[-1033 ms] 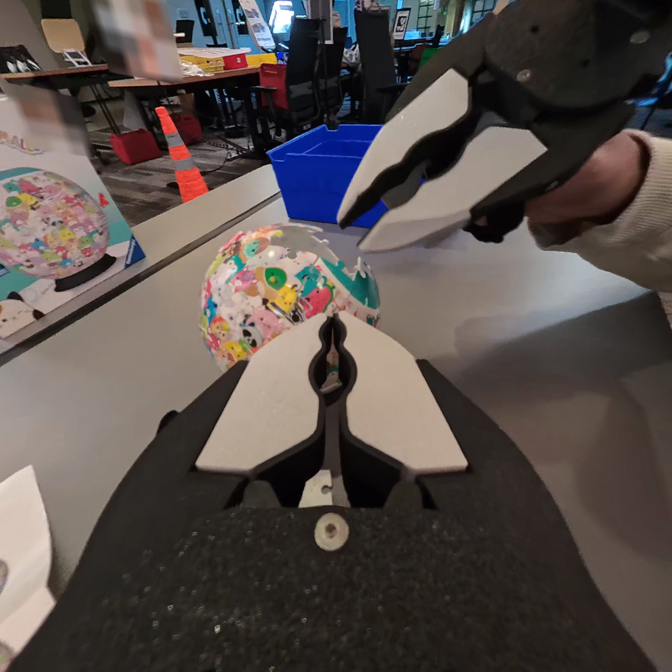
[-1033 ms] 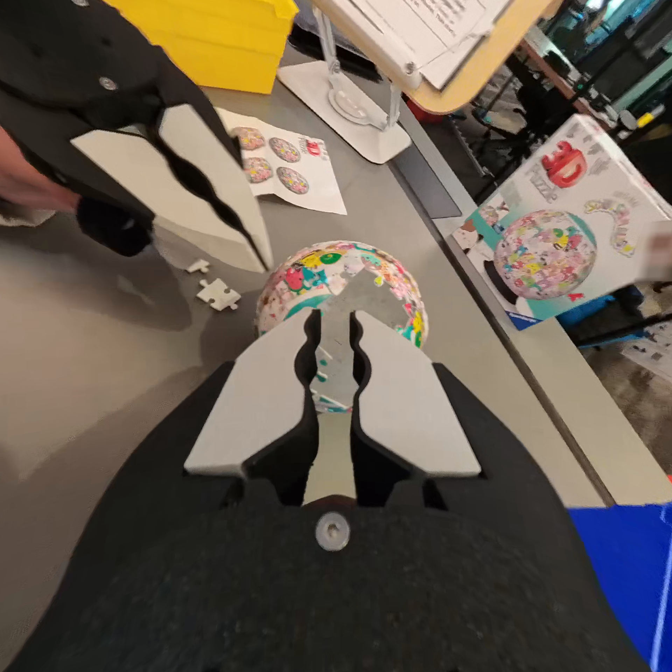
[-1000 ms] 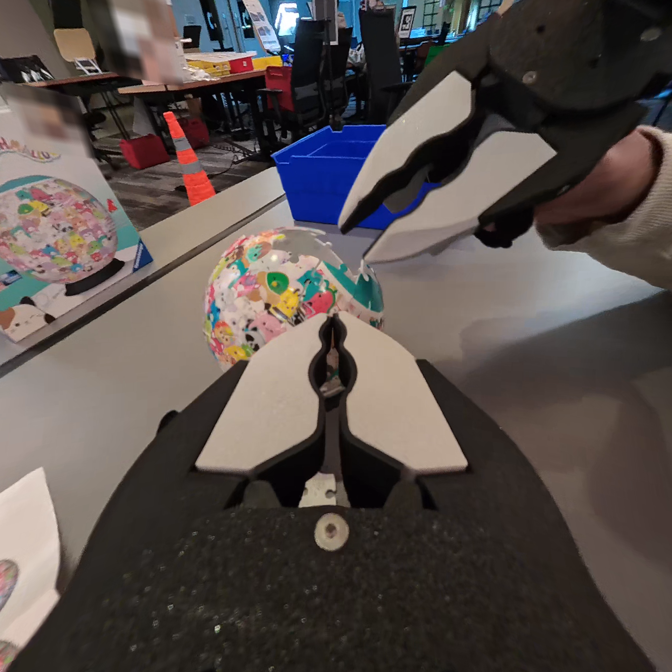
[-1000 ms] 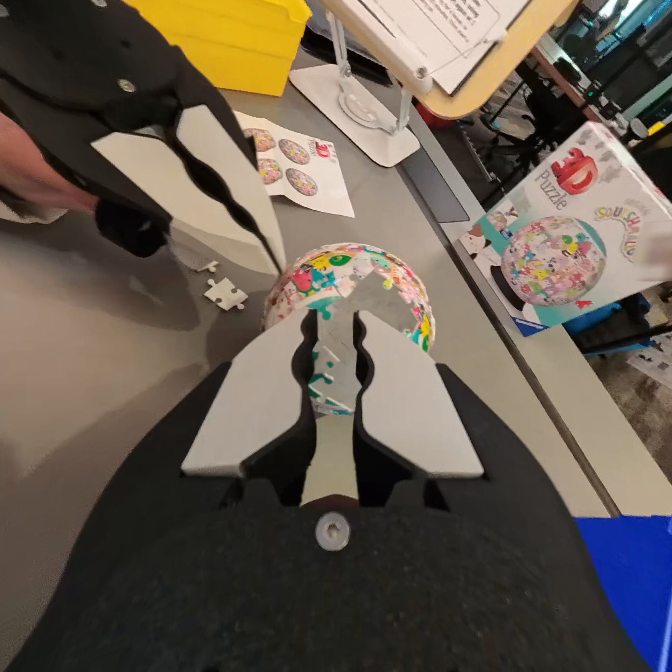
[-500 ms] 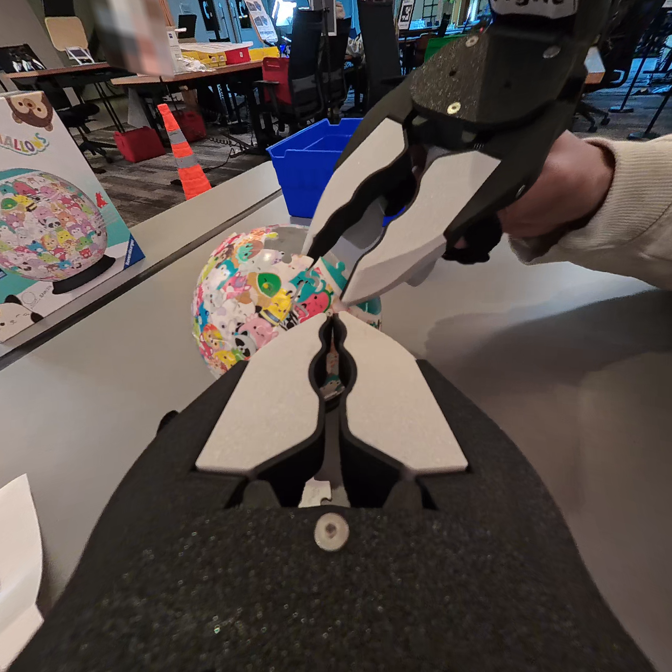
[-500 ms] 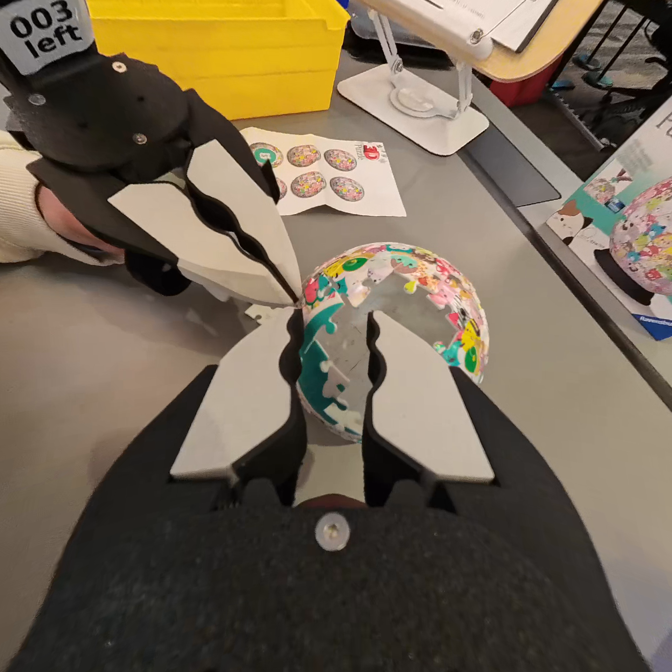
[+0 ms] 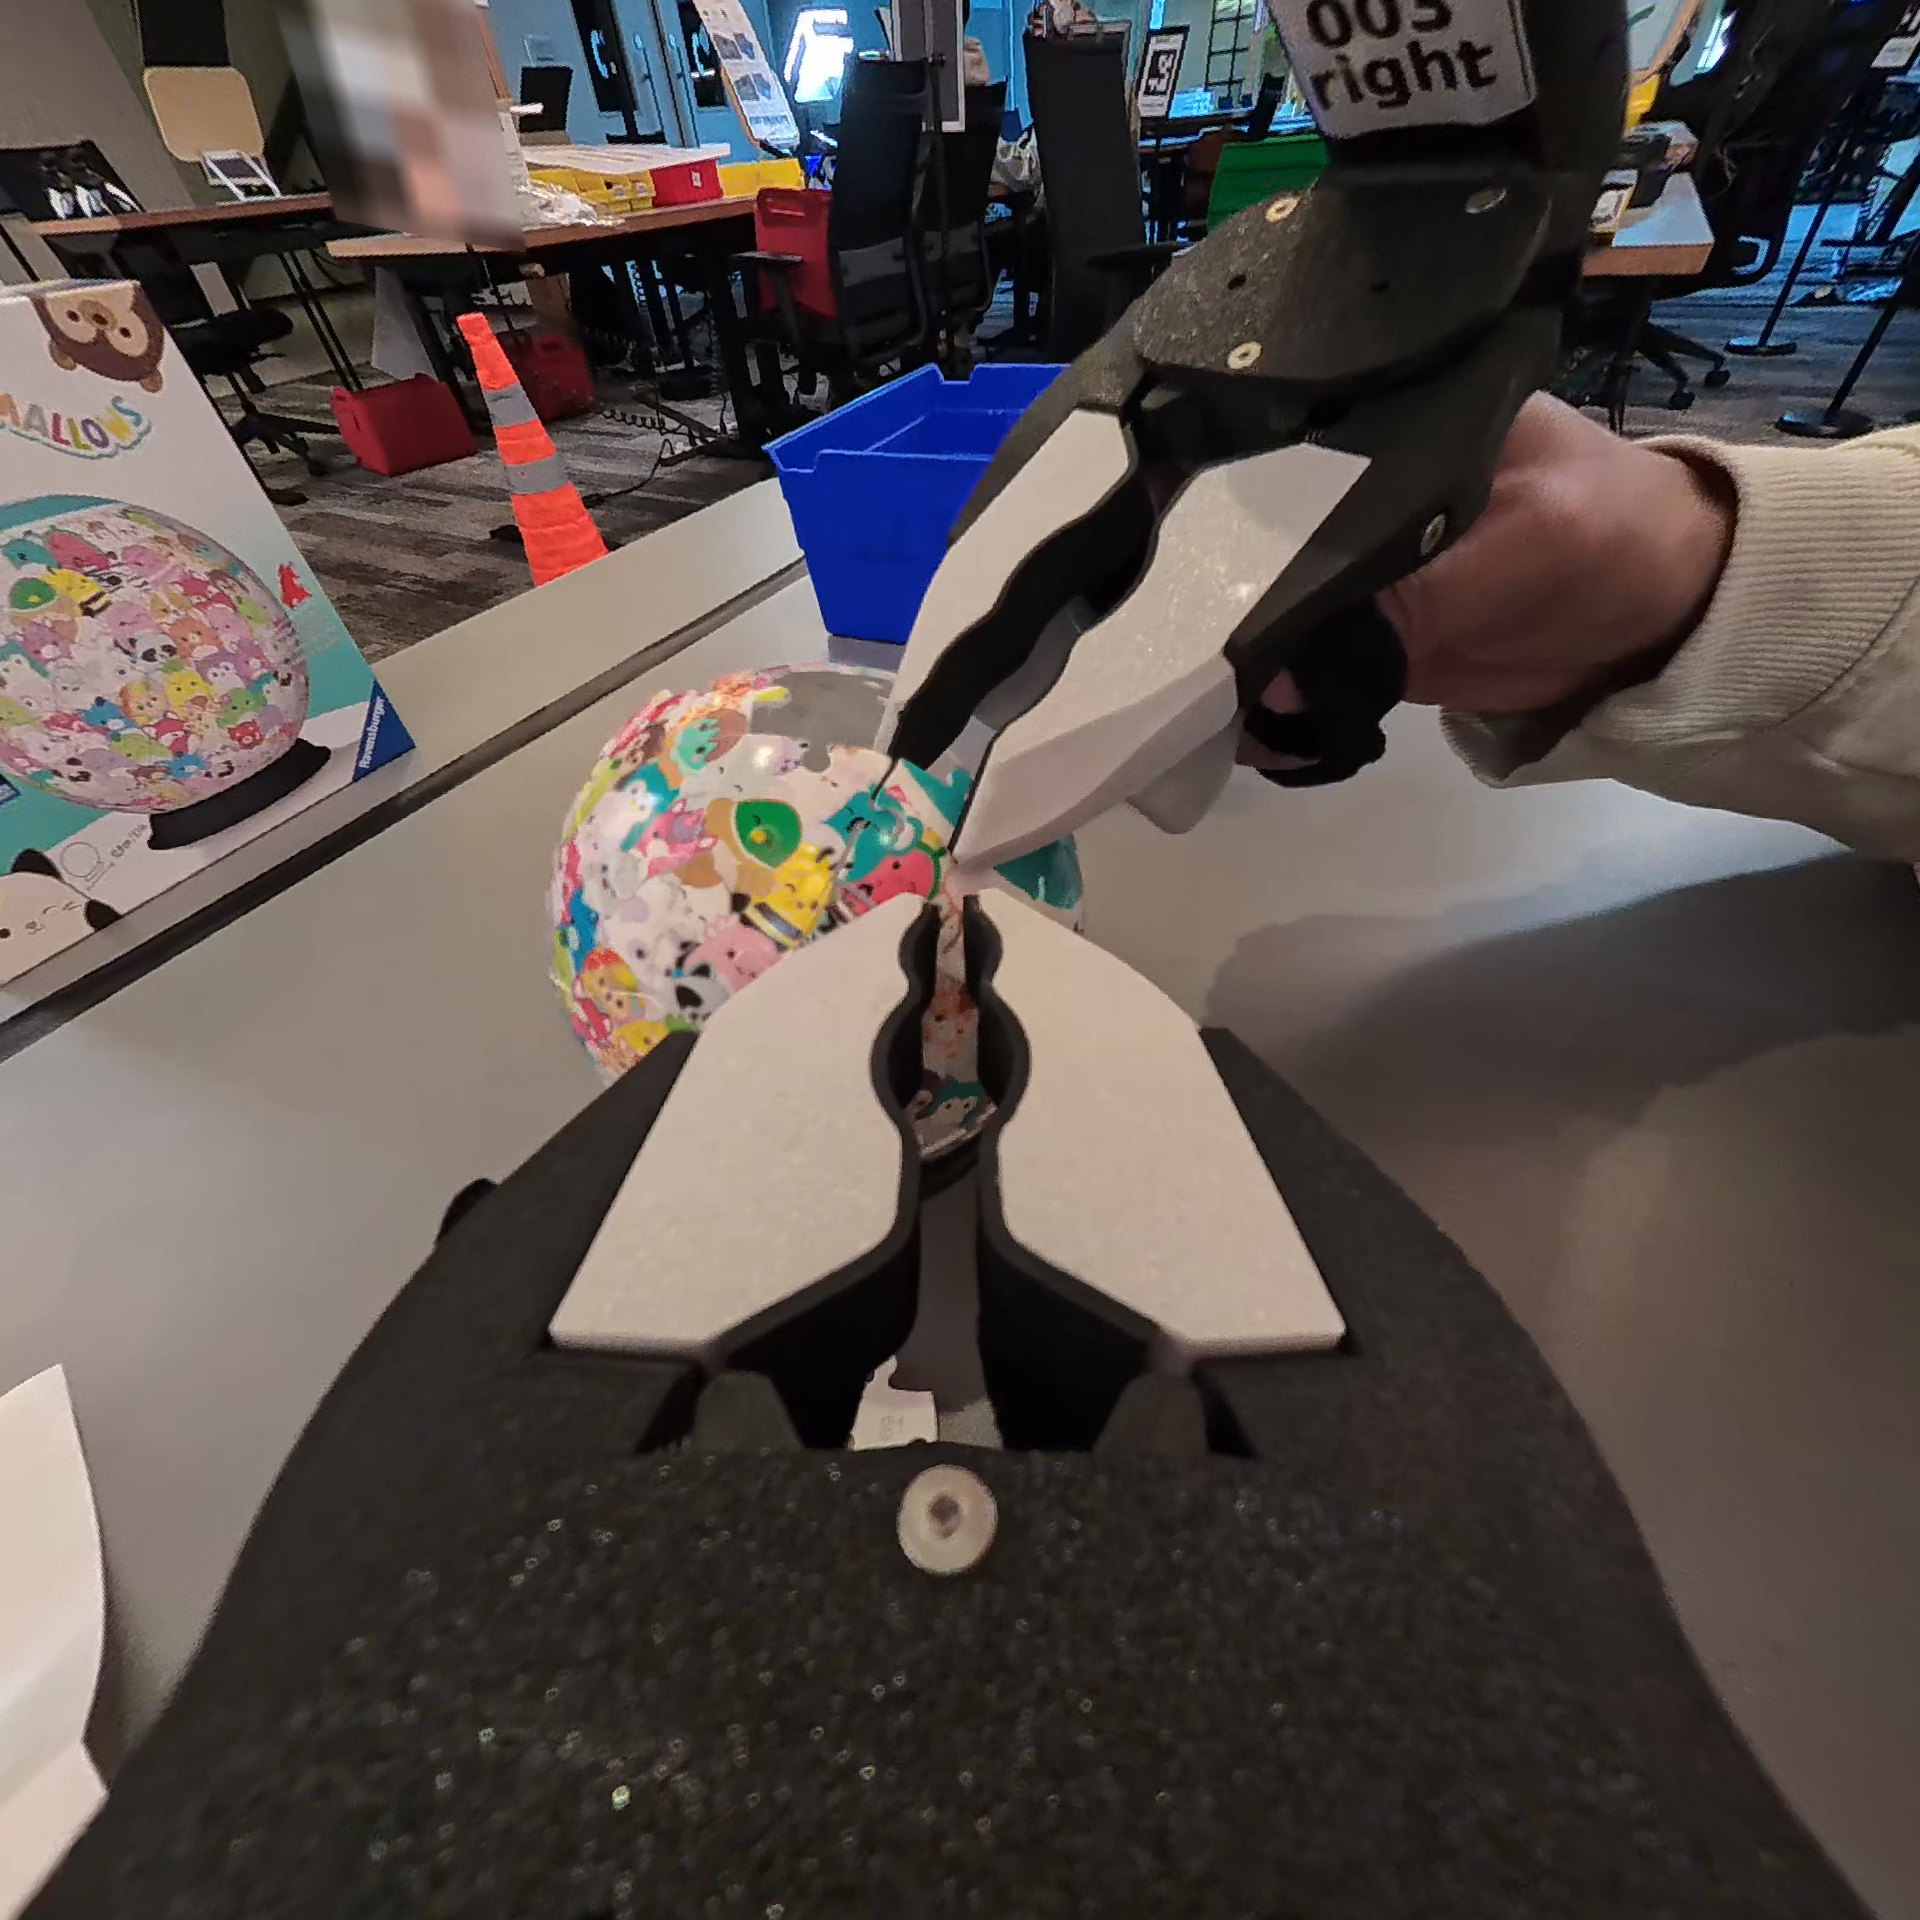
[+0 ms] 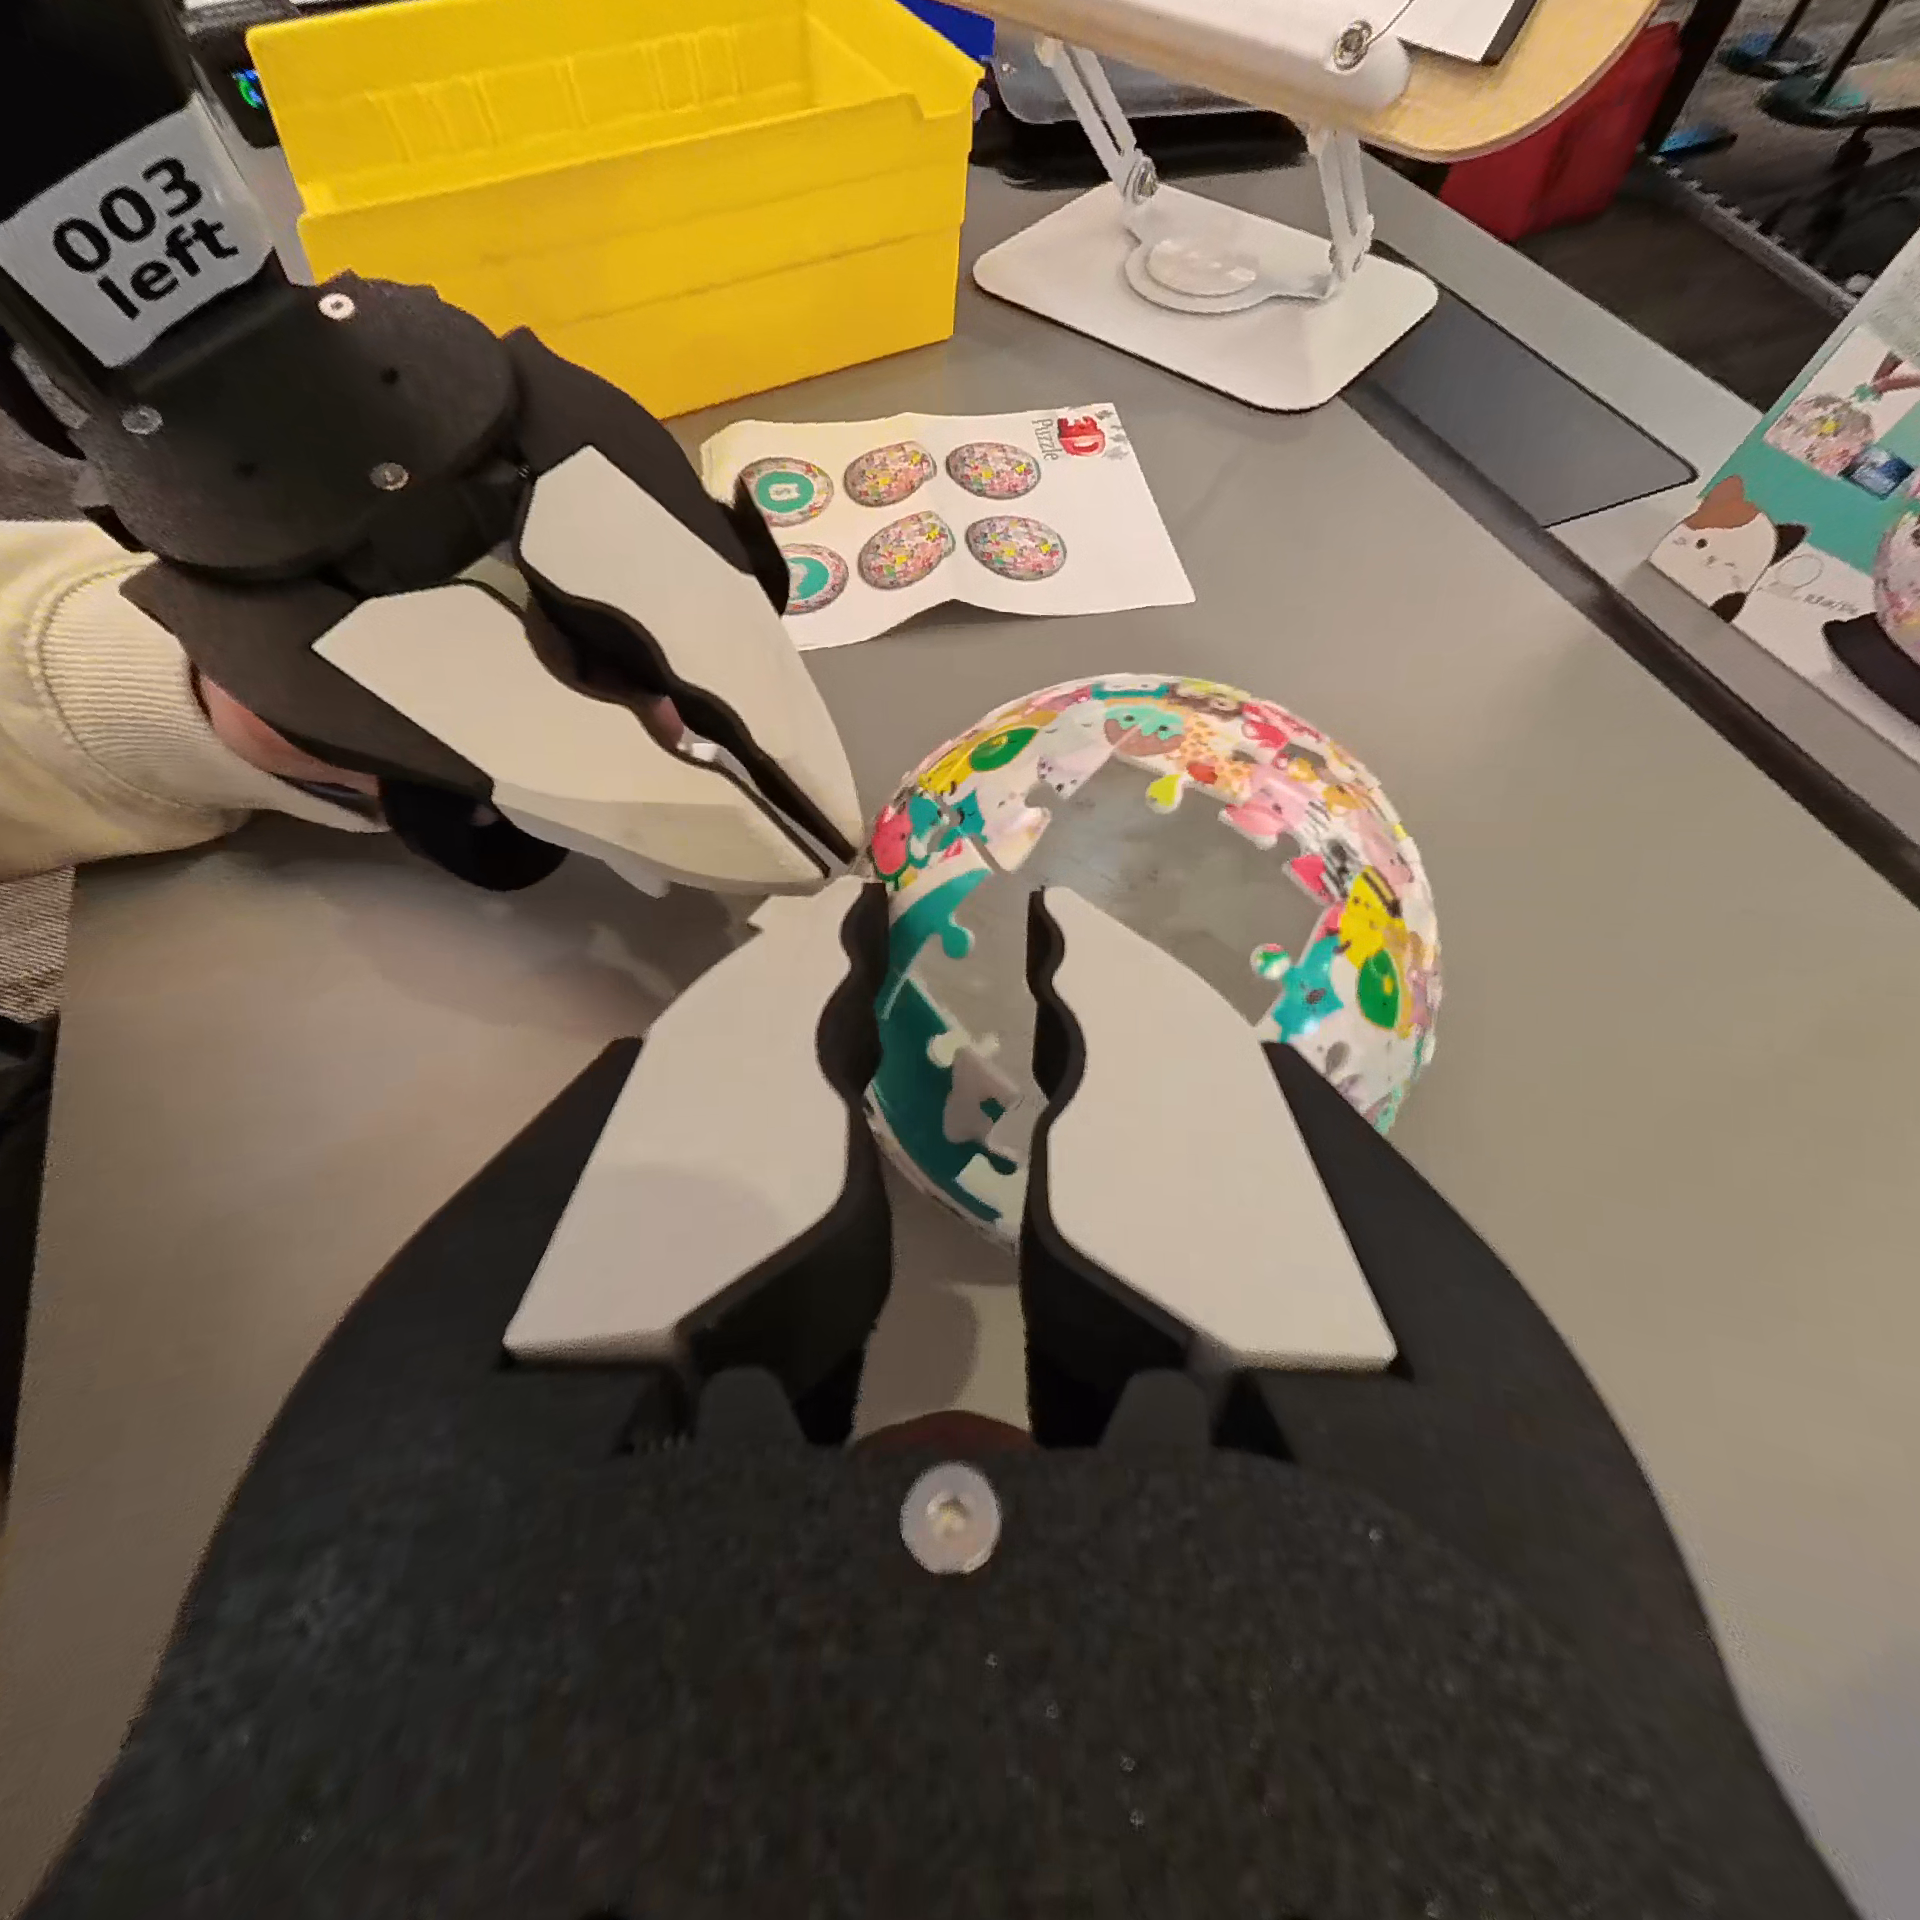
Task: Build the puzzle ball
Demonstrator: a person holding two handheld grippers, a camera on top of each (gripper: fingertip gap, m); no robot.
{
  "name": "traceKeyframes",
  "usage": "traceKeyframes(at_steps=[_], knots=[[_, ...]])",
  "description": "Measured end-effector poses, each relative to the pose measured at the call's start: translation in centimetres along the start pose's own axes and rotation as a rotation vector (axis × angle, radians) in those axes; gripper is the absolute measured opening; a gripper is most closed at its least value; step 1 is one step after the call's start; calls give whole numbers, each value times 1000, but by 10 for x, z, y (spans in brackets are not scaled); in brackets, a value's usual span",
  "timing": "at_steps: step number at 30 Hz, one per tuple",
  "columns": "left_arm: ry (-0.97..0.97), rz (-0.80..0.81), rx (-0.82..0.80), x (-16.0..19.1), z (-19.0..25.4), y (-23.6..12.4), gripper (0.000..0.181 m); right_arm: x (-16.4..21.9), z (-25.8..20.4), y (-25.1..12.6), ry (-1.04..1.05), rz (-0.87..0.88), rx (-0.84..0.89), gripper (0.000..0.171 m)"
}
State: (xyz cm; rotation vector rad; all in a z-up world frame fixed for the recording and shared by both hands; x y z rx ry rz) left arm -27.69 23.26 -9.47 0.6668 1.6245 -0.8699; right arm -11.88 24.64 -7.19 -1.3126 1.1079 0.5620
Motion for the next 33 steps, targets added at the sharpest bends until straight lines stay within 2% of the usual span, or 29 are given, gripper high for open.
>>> traceKeyframes(at_steps=[11,14,18,25,30,33], knots=[[1,1,-3,0,1,1,4,-6,5,-4,117,76,-98,25],[-1,1,-2,0,1,2,4,-4,9,0,150,43,-93,21],[0,1,-3,0,1,2,4,-5,10,1,154,58,-98,15],[-9,3,1,0,1,2,3,-5,9,1,150,57,-99,14],[-3,3,1,0,1,3,3,-5,9,1,139,33,-109,15],[-7,4,0,0,1,2,3,-9,7,-3,103,31,-108,24]])
Point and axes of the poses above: each gripper's, where its closed fingertips meet, y out along the fingers, x out of its underside, z = x × y across the jaws, the point moved 9 cm from there along -y, back along the fingers, and after that the axes turned 12 degrees about -x, right-handed, at the moved point
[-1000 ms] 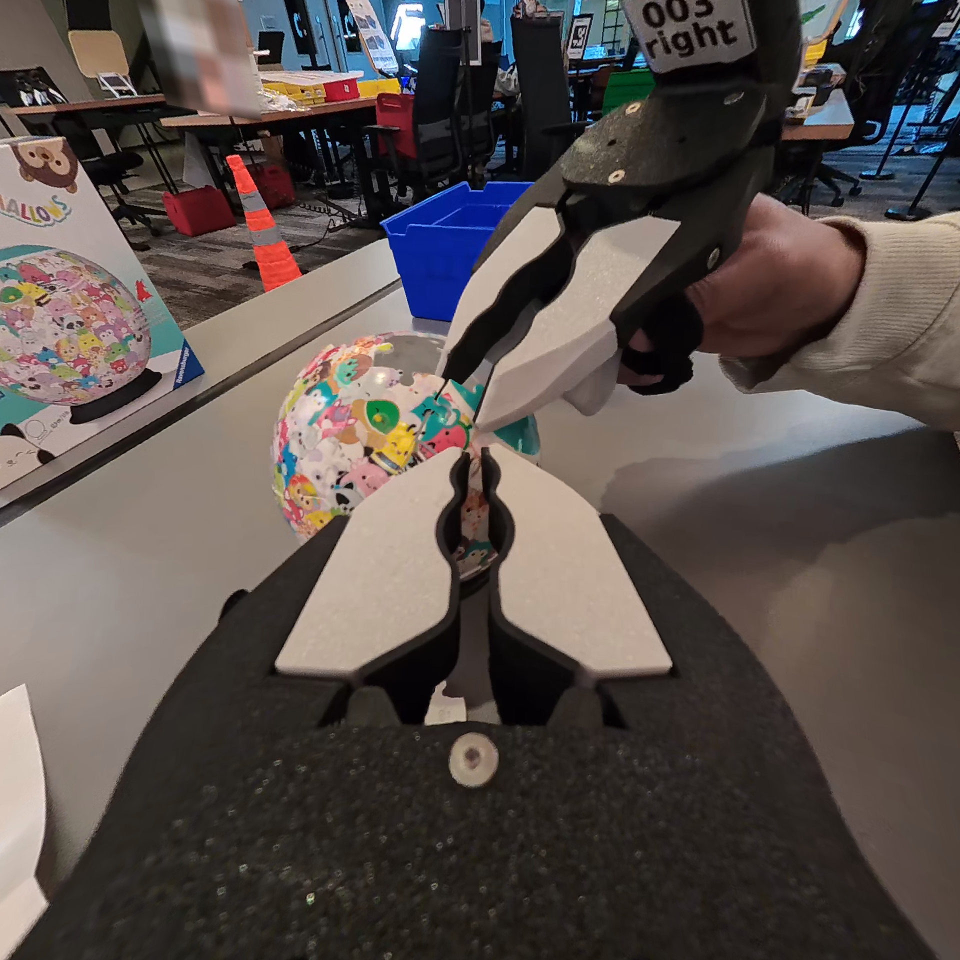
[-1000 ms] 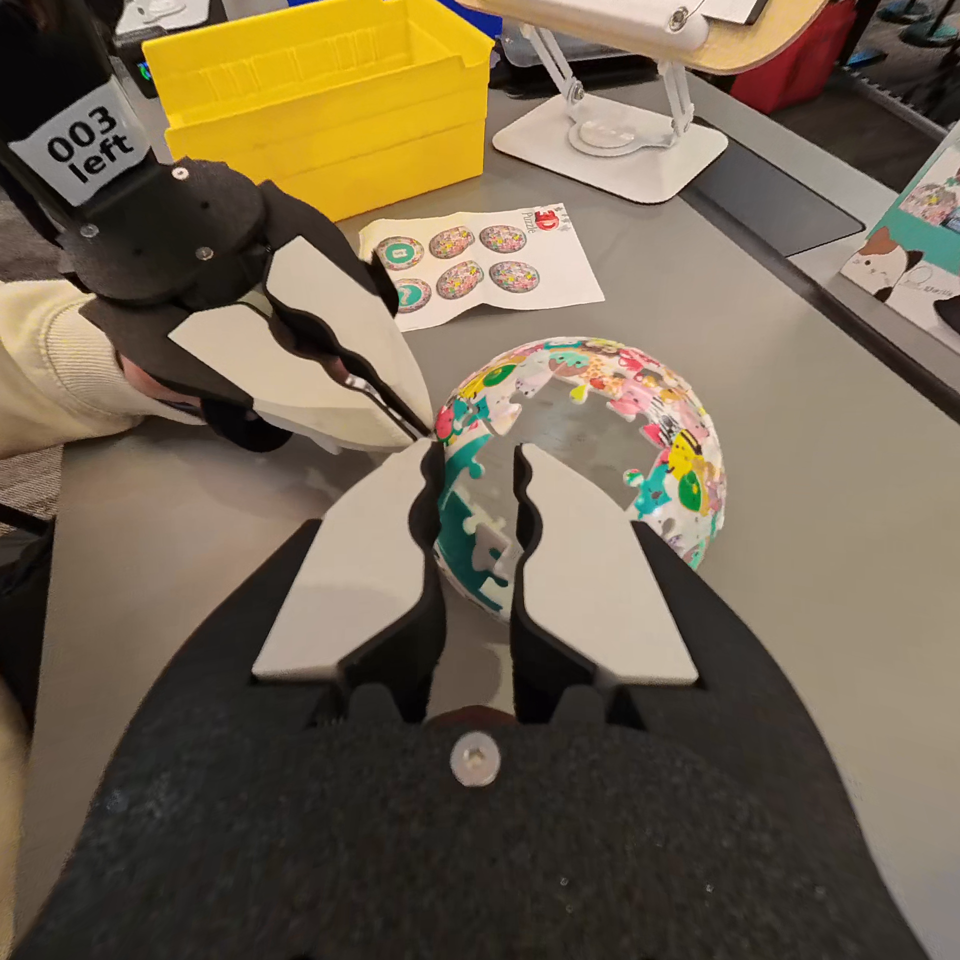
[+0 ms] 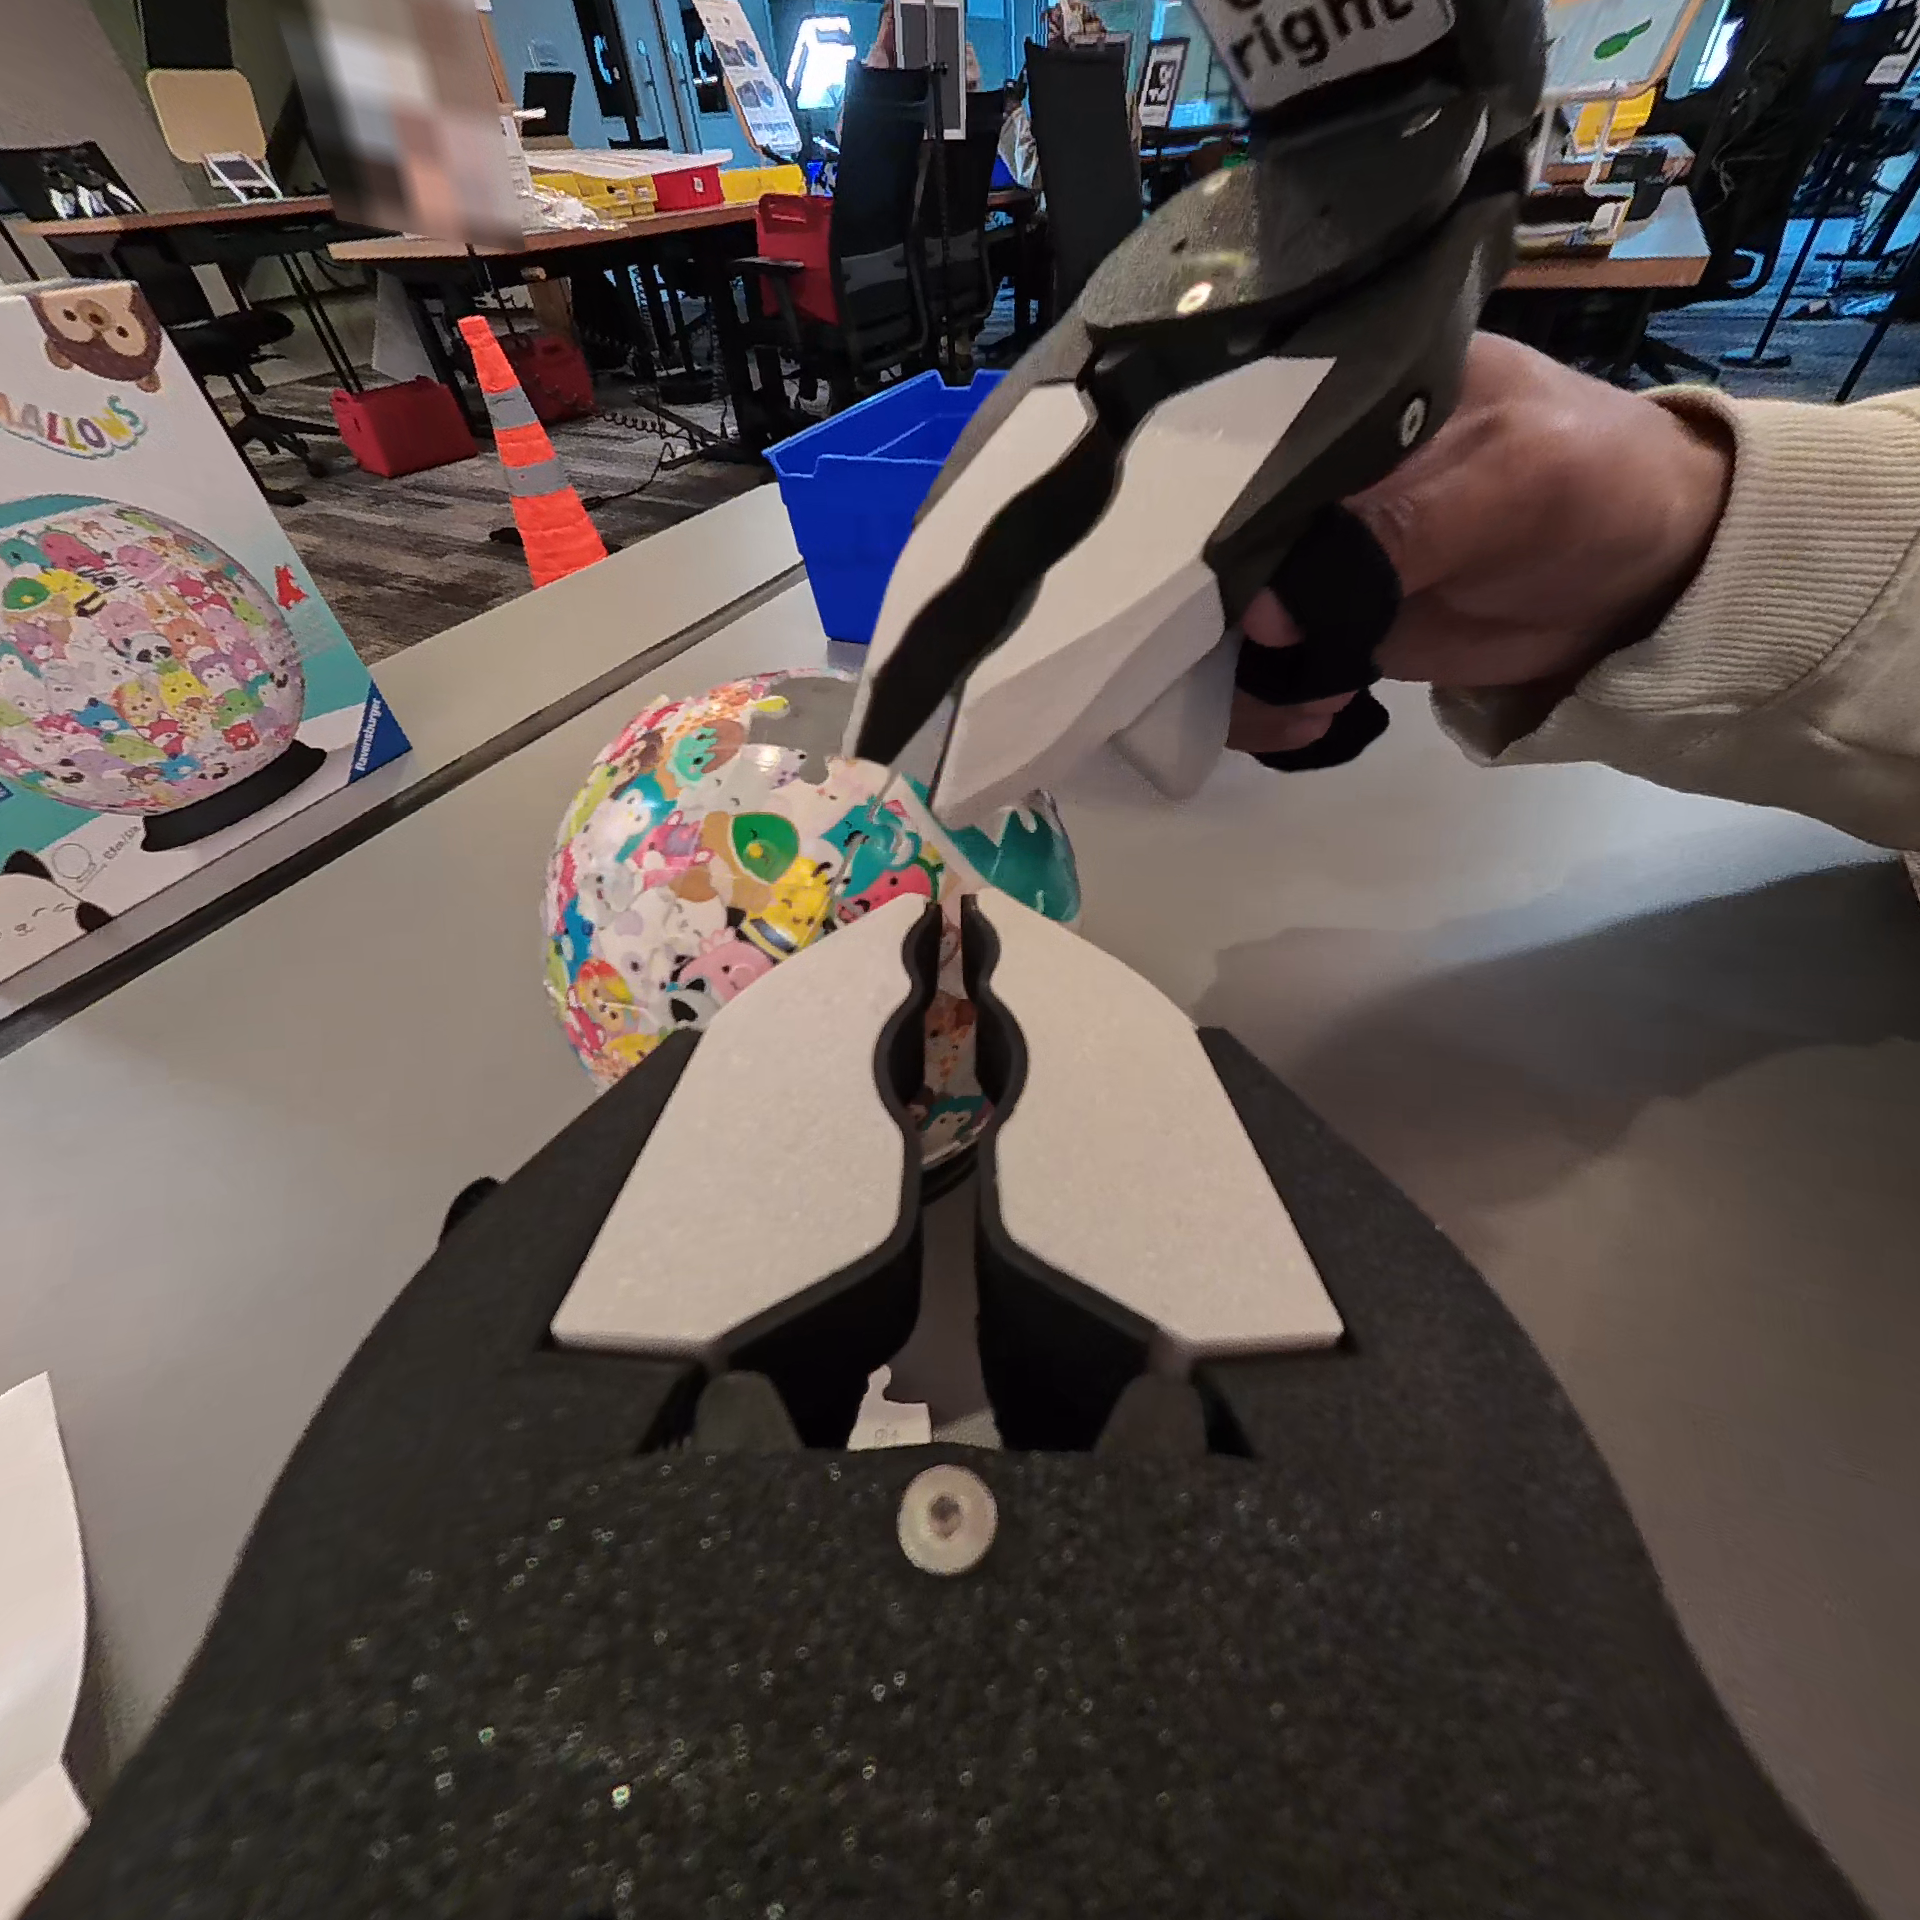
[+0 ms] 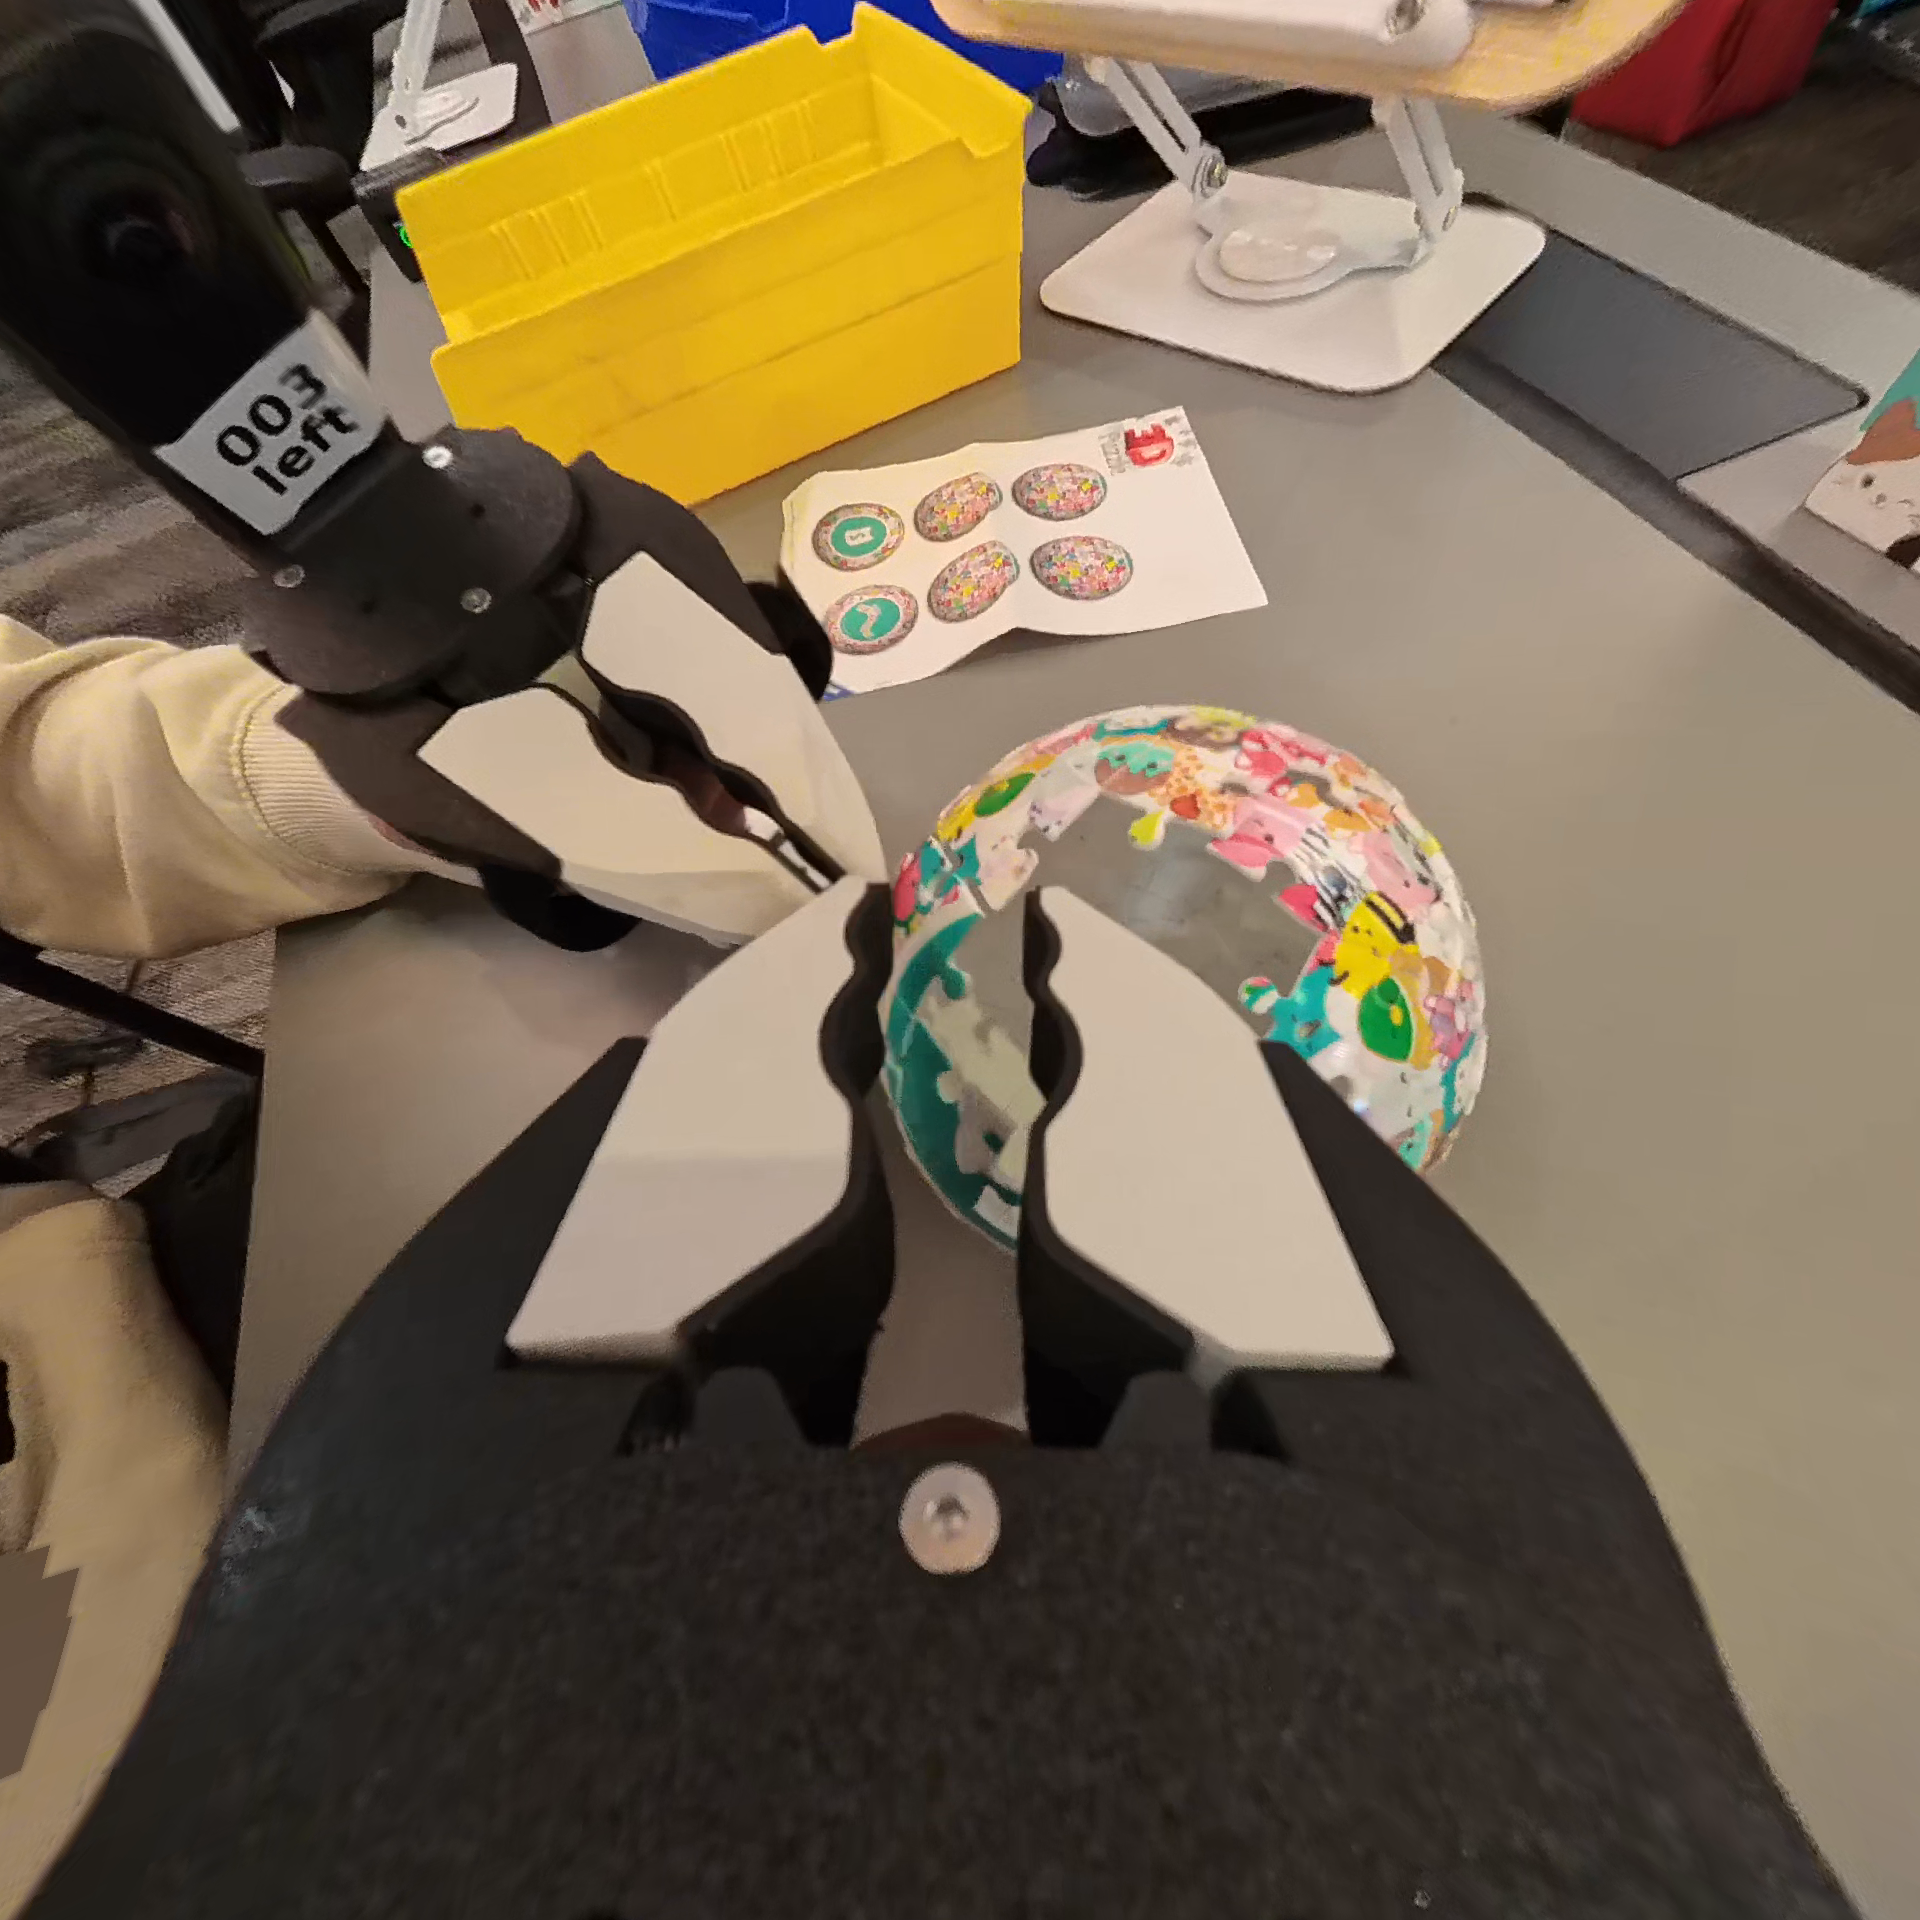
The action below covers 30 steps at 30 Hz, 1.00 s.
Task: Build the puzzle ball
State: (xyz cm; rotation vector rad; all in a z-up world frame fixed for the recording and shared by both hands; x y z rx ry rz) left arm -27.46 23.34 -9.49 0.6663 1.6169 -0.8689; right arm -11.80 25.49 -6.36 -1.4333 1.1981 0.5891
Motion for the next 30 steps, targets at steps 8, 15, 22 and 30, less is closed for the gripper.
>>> traceKeyframes(at_steps=[8,15,22,30], knots=[[0,1,1,0,0,0,3,-5,-4,4,-165,-78,99,21],[-3,2,6,1,1,1,1,-4,-6,5,-200,-107,131,19],[0,5,-9,0,-1,-1,4,-4,-5,5,-185,-98,120,15],[-3,12,-14,-1,-2,0,4,-4,-5,4,-175,-97,119,15]])
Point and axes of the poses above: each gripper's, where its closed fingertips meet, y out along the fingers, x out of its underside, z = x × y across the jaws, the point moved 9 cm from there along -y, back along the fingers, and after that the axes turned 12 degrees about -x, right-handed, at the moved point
